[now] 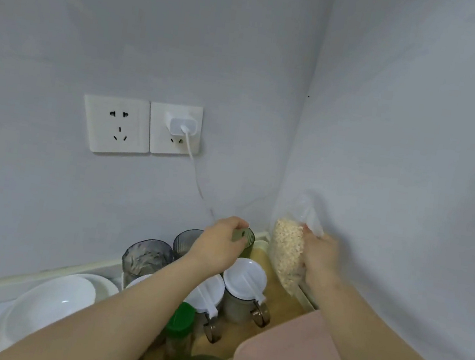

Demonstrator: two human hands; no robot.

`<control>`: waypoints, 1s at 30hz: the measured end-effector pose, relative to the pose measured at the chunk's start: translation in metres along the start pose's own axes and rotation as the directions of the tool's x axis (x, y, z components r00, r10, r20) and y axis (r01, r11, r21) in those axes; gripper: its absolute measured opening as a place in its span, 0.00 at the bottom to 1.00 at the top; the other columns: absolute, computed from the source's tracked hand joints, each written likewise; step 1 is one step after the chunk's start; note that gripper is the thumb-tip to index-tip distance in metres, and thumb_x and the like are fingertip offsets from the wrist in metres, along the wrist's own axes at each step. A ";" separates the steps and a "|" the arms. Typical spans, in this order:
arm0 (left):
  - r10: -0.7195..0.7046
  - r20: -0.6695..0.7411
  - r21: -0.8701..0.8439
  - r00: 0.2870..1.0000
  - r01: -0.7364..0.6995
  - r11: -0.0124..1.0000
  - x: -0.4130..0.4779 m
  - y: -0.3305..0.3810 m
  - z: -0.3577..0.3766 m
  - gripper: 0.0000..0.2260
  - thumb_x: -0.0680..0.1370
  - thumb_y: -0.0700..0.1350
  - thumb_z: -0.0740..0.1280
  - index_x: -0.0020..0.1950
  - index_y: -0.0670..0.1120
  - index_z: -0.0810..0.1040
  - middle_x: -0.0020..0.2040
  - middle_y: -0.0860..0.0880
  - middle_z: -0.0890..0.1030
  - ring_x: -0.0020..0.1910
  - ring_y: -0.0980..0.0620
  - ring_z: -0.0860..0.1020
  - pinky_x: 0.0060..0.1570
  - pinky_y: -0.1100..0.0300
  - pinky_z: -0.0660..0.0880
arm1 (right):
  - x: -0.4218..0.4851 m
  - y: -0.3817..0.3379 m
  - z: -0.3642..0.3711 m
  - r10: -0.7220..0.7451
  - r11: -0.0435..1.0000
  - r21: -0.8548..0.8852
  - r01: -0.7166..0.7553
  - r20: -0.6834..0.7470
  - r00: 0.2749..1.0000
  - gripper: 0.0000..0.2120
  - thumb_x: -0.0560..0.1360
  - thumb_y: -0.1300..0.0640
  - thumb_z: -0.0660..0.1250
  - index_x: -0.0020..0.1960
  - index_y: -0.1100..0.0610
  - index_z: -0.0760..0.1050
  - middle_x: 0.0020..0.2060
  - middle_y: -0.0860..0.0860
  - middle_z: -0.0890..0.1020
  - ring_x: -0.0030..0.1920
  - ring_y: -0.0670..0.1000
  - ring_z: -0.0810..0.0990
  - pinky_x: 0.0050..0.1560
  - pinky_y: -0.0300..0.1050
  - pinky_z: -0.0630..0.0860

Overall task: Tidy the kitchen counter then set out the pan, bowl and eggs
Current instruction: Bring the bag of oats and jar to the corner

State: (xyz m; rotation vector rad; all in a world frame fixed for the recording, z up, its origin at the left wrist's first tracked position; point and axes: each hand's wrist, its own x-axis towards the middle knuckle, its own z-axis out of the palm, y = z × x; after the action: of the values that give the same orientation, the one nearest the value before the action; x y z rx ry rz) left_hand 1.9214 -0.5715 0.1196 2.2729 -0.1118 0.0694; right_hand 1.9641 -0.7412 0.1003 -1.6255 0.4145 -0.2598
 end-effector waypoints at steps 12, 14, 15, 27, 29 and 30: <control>0.011 0.083 0.427 0.996 -0.046 0.903 0.037 -0.033 0.069 0.20 0.77 0.42 0.56 0.70 0.47 0.63 0.74 0.51 0.60 0.77 0.48 0.45 0.75 0.52 0.45 | 0.043 0.057 0.036 0.186 0.980 0.048 -0.194 0.128 0.974 0.14 0.77 0.50 0.64 0.55 0.58 0.79 0.47 0.55 0.82 0.51 0.57 0.80 0.57 0.54 0.77; 0.012 0.076 0.454 0.997 -0.045 0.890 0.037 -0.035 0.073 0.20 0.78 0.43 0.54 0.71 0.47 0.62 0.75 0.51 0.59 0.77 0.49 0.45 0.74 0.52 0.42 | 0.045 0.052 0.038 0.207 0.972 0.080 -0.219 0.137 0.969 0.15 0.79 0.52 0.60 0.59 0.59 0.77 0.47 0.54 0.80 0.50 0.55 0.78 0.56 0.52 0.75; 0.009 0.075 0.460 0.997 -0.043 0.887 0.037 -0.037 0.074 0.20 0.79 0.43 0.54 0.71 0.48 0.61 0.75 0.52 0.59 0.77 0.49 0.45 0.74 0.52 0.41 | 0.048 0.052 0.039 0.221 0.968 0.090 -0.234 0.139 0.965 0.15 0.80 0.52 0.59 0.60 0.60 0.75 0.48 0.55 0.78 0.51 0.55 0.77 0.57 0.52 0.75; -0.029 0.154 0.421 0.988 -0.039 0.906 0.039 -0.036 0.070 0.25 0.78 0.44 0.55 0.75 0.48 0.57 0.77 0.50 0.57 0.77 0.48 0.44 0.74 0.51 0.40 | 0.044 0.043 0.035 0.412 0.869 0.249 -0.428 0.115 0.904 0.08 0.80 0.60 0.54 0.52 0.59 0.71 0.40 0.55 0.73 0.37 0.50 0.71 0.42 0.43 0.72; -0.039 0.204 0.402 0.978 -0.047 0.915 0.039 -0.033 0.060 0.25 0.78 0.44 0.57 0.75 0.47 0.58 0.76 0.49 0.58 0.77 0.47 0.47 0.75 0.52 0.44 | 0.037 0.039 0.034 0.417 0.872 0.230 -0.433 0.115 0.902 0.09 0.79 0.61 0.57 0.56 0.61 0.72 0.46 0.57 0.75 0.41 0.52 0.73 0.44 0.45 0.74; -0.037 0.214 0.372 0.976 -0.046 0.927 0.038 -0.031 0.054 0.25 0.77 0.44 0.58 0.74 0.46 0.59 0.75 0.48 0.60 0.77 0.47 0.50 0.74 0.53 0.48 | 0.032 0.035 0.034 0.406 0.879 0.224 -0.421 0.109 0.907 0.13 0.78 0.62 0.58 0.61 0.62 0.71 0.50 0.58 0.76 0.44 0.54 0.75 0.48 0.47 0.75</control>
State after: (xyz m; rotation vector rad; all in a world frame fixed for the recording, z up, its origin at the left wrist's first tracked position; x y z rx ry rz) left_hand 1.9630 -0.5944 0.0645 2.6595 -0.2367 -0.1712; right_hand 2.0032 -0.7261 0.0592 -1.2637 0.6482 0.0623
